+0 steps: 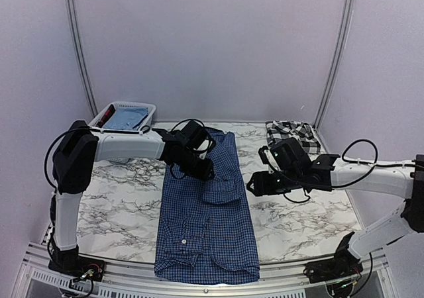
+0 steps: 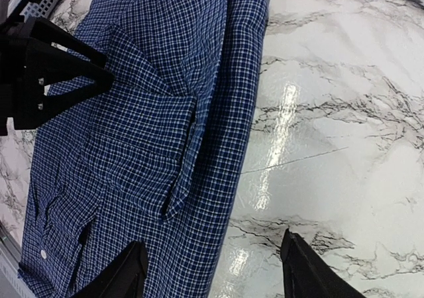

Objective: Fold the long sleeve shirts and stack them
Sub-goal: Adjust the sleeve of the rectangle-folded shirt.

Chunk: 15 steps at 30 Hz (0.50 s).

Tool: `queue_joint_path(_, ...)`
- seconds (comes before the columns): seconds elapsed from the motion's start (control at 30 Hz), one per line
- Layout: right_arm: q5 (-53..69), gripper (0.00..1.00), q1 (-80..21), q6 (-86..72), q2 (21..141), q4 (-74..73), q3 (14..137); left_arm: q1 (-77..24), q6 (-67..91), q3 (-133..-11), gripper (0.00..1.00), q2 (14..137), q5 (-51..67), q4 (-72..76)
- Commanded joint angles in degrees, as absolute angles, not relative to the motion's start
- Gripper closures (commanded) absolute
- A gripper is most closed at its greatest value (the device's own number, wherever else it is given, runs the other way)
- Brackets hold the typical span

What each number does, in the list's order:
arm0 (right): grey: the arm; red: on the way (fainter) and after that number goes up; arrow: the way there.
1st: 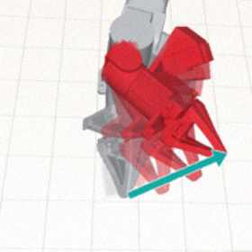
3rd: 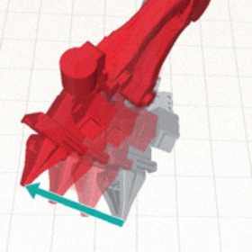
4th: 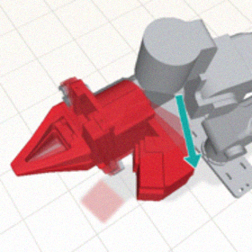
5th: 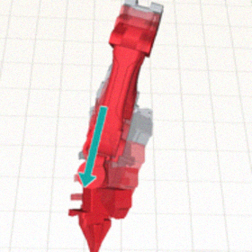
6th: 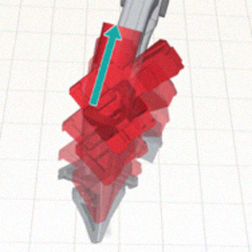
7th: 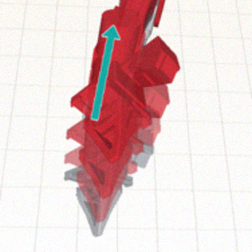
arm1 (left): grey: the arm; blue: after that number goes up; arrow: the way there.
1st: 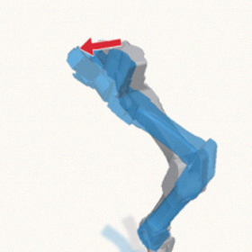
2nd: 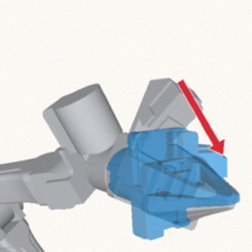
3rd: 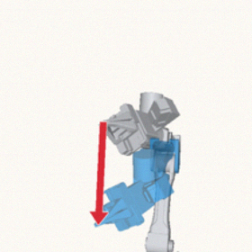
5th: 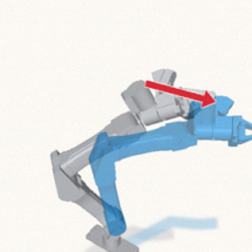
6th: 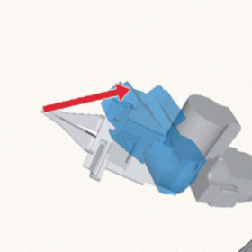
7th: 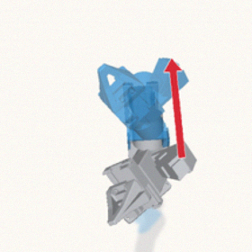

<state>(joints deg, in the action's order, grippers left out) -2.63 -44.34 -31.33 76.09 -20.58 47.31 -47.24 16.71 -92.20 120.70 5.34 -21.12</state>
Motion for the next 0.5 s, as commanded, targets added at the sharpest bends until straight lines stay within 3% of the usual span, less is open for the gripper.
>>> queue_joint_path(0.0,0.98,0.36,-43.89,-30.39,78.91,-17.63,48.92,-47.32,22.57,-87.69,0.58,117.75,1.33,-21.26)
queue_joint_path(0.47,8.17,0.51,-43.86,-32.30,89.42,-10.18,52.30,-47.78,36.14,-76.99,0.57,113.07,15.58,-10.09)
